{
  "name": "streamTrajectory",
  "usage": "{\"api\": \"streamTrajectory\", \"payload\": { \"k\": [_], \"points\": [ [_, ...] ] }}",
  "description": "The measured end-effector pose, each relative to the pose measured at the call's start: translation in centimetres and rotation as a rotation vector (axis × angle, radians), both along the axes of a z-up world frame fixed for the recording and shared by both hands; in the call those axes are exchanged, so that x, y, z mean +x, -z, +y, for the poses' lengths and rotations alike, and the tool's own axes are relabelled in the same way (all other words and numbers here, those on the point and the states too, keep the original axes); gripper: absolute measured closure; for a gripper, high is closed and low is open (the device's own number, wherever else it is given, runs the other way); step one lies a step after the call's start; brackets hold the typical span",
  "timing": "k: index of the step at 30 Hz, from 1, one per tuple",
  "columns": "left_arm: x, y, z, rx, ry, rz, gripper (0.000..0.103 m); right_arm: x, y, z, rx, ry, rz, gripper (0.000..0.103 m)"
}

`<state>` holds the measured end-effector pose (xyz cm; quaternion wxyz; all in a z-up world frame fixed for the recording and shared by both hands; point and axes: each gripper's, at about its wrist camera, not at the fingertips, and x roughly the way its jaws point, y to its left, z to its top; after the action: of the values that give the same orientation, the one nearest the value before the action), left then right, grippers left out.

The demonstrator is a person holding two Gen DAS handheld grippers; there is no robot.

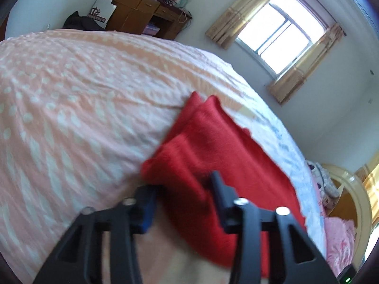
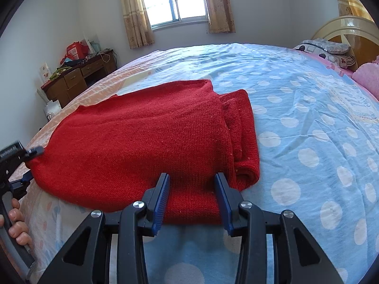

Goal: Fold small clothes

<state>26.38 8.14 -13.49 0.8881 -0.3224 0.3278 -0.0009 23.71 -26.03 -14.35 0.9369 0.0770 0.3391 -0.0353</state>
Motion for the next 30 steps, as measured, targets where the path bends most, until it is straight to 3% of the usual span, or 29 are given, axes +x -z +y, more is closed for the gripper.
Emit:
{"api": "streamTrajectory", "payload": {
  "k": [2,4,5,9,12,15,18,19,21,22,23,26,28,29,30],
  "points": [
    [-0.7,0.1,-0.1,0.009,0.022,-0.022,0.067,0.0,-0.1,0.0,-0.004,0.002,0.001,0.064],
    [-1.3,0.0,0.0,-0.002,0.029,-0.029,0.067,0.0,-0.7,0.4,-0.025,0.005,0.002,0.079],
    [-1.3,0.1,0.1,-0.016,0.027,-0.033,0.067,-0.1,-1.3,0.7,-0.031,-0.006,-0.011,0.091],
    [-1.8,0.2,0.5,-0.047,0.008,-0.054,0.06,0.7,-4.0,4.1,-0.022,-0.097,-0.065,0.093],
    [-1.5,-0.1,0.5,-0.056,0.015,-0.048,0.05,3.3,-4.6,7.9,0.047,-0.202,-0.051,0.093],
    [-0.6,-0.7,0.6,-0.042,0.02,-0.041,0.035,6.1,-3.5,11.1,0.088,-0.263,-0.004,0.093],
    [-0.3,-0.6,1.0,-0.048,-0.003,-0.046,0.033,8.0,-0.7,12.9,0.122,-0.276,0.079,0.092],
    [-0.2,-0.7,0.9,-0.037,-0.001,-0.053,0.036,7.7,-0.2,13.0,0.121,-0.259,0.045,0.092],
    [-0.1,-0.5,0.4,-0.022,0.029,-0.053,0.056,7.6,-0.2,12.9,0.129,-0.259,0.05,0.092],
    [0.1,-0.2,0.3,-0.051,0.057,-0.046,0.073,7.7,-0.2,12.8,0.139,-0.264,0.059,0.092],
    [0.2,0.2,0.4,-0.082,0.076,-0.044,0.078,7.7,-0.3,12.7,0.135,-0.275,0.066,0.092],
    [-0.4,0.1,0.4,-0.09,0.092,-0.08,0.08,8.1,-1.4,13.2,0.087,-0.307,0.097,0.092],
    [-0.7,-0.2,0.3,-0.074,0.097,-0.103,0.08,8.5,-2.5,13.1,0.121,-0.326,0.084,0.092],
    [-0.8,-0.3,0.2,-0.061,0.095,-0.112,0.08,8.7,-3.4,13.0,0.151,-0.339,0.07,0.09],
    [-0.8,-0.4,0.2,-0.055,0.091,-0.119,0.08,9.1,-4.2,13.1,0.175,-0.354,0.064,0.081]
  ]
}}
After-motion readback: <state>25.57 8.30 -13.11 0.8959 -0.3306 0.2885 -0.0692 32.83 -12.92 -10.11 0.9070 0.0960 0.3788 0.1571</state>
